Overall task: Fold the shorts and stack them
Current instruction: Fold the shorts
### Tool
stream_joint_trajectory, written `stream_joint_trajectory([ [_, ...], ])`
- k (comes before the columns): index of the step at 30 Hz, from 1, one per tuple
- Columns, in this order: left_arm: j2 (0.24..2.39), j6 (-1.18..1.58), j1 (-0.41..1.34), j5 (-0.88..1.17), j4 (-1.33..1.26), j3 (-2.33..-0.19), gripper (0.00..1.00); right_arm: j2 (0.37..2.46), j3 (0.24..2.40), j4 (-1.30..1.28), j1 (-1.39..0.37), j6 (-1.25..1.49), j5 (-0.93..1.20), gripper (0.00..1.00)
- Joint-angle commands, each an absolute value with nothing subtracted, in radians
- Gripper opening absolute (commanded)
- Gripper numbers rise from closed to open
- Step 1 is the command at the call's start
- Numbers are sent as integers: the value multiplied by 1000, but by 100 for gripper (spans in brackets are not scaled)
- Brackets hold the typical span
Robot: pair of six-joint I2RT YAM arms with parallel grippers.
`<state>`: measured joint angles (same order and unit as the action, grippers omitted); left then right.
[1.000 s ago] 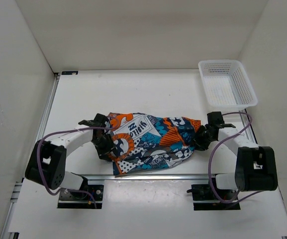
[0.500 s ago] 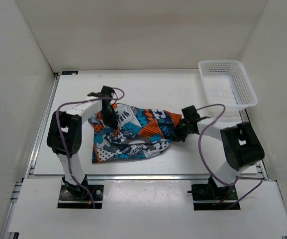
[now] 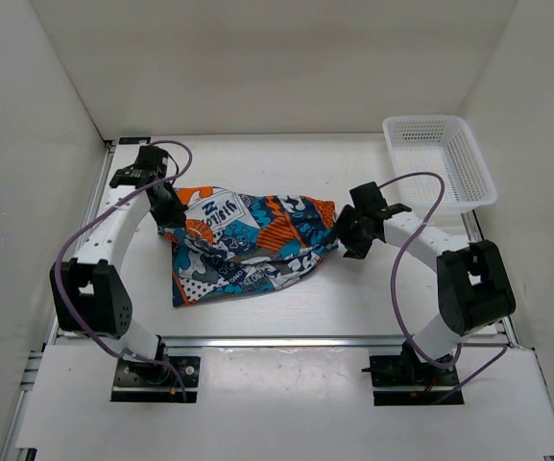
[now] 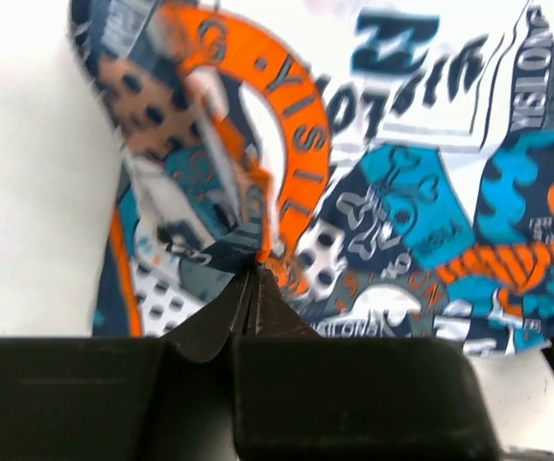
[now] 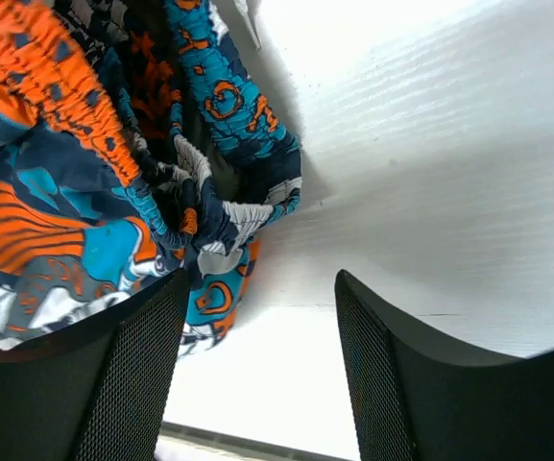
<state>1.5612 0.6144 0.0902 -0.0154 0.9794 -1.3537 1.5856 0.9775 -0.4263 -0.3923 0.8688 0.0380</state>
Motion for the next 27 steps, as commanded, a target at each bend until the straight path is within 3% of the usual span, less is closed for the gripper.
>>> stream_joint_trajectory([
  [1, 1471, 595, 83, -3, 1029, -1322, 10, 1559, 1061, -503, -394, 756, -24, 67],
  [5, 1422, 604, 83, 8, 1029, -1264, 10, 1633, 1161, -512, -394, 686, -23, 66],
  [10, 1422, 614, 74, 17, 1029, -1264, 10, 1745, 1265, -512, -413, 644, -23, 53],
  [17, 1449, 614, 64, 17, 1020, -1310, 10, 1827, 1379, -558, -440, 614, 3, 0],
  [27, 1476, 563, 9, 46, 1137, -1635, 10, 1677, 1624, -658, -344, 571, -40, 0],
])
